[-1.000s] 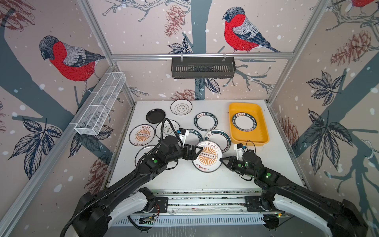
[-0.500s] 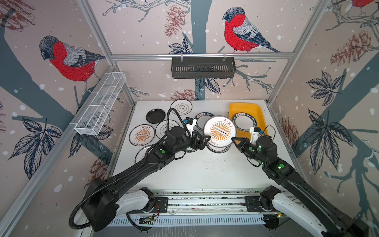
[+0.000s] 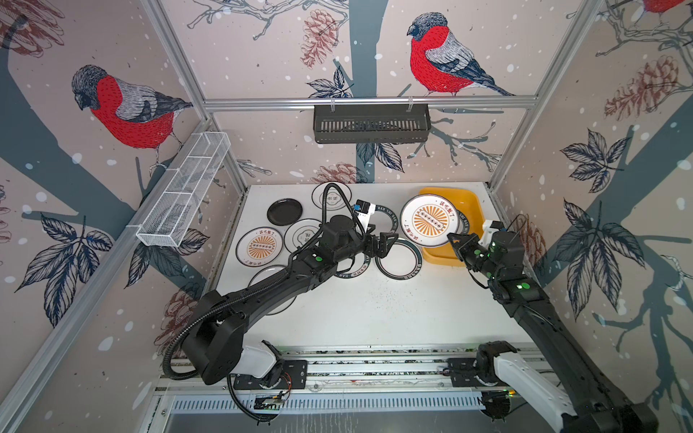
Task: Place the plates into the plastic bin on the countertop
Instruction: 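Carry the sunburst plate to the bin with the right gripper while the left draws back, then lower the sunburst plate with the right gripper onto the plate in the bin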
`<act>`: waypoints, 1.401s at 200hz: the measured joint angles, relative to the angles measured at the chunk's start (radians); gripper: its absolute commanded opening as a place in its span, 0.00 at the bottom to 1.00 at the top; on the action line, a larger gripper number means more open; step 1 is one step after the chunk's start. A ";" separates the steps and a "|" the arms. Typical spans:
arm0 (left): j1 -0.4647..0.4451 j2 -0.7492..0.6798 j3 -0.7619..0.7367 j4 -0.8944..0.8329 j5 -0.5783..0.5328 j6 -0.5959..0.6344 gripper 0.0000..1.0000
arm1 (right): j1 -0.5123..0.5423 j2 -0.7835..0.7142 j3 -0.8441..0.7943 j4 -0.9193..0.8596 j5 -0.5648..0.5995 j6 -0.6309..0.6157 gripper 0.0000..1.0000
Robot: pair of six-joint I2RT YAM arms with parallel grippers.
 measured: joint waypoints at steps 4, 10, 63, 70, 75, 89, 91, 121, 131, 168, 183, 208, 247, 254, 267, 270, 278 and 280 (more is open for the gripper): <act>0.000 0.009 0.009 -0.004 0.000 0.003 0.96 | -0.016 0.005 0.000 0.003 -0.012 0.000 0.01; 0.000 0.026 0.027 -0.003 0.000 0.009 0.97 | -0.036 0.012 0.000 0.008 -0.024 0.000 0.01; 0.000 0.164 0.152 0.030 0.033 0.041 0.96 | -0.166 0.071 -0.003 0.075 -0.085 0.024 0.01; 0.000 0.176 0.161 0.029 0.035 0.045 0.97 | -0.179 0.076 -0.005 0.095 -0.091 0.029 0.01; 0.000 0.182 0.167 0.029 0.036 0.050 0.97 | -0.187 0.080 -0.005 0.103 -0.092 0.030 0.01; 0.000 0.195 0.182 0.029 0.051 0.063 0.96 | -0.208 0.095 -0.005 0.125 -0.092 0.037 0.01; 0.000 0.196 0.184 0.029 0.051 0.065 0.96 | -0.211 0.098 -0.005 0.129 -0.092 0.039 0.01; 0.000 0.220 0.206 0.039 0.061 0.107 0.96 | -0.234 0.138 -0.005 0.173 -0.085 0.076 0.01; 0.000 0.231 0.216 0.040 0.066 0.121 0.96 | -0.238 0.153 -0.005 0.185 -0.082 0.085 0.01; 0.000 0.277 0.254 0.051 0.080 0.175 0.96 | -0.242 0.212 0.003 0.210 -0.036 0.141 0.01; 0.000 0.290 0.257 0.077 0.092 0.190 0.97 | -0.242 0.239 0.017 0.208 -0.018 0.165 0.01; 0.000 0.304 0.260 0.110 0.109 0.211 0.96 | -0.242 0.279 0.041 0.207 0.004 0.192 0.01; 0.000 0.335 0.256 0.166 0.112 0.219 0.97 | -0.240 0.344 0.045 0.205 0.038 0.218 0.01; 0.000 0.337 0.250 0.181 0.111 0.219 0.97 | -0.239 0.359 0.050 0.205 0.042 0.218 0.01; 0.000 0.347 0.240 0.217 0.111 0.218 0.97 | -0.239 0.389 0.060 0.206 0.042 0.220 0.01; 0.000 0.351 0.240 0.224 0.111 0.217 0.96 | -0.239 0.398 0.063 0.208 0.042 0.220 0.01; 0.000 0.360 0.238 0.233 0.111 0.217 0.96 | -0.237 0.422 0.070 0.214 0.045 0.222 0.01; 0.000 0.363 0.237 0.235 0.111 0.216 0.96 | -0.237 0.428 0.071 0.214 0.046 0.223 0.01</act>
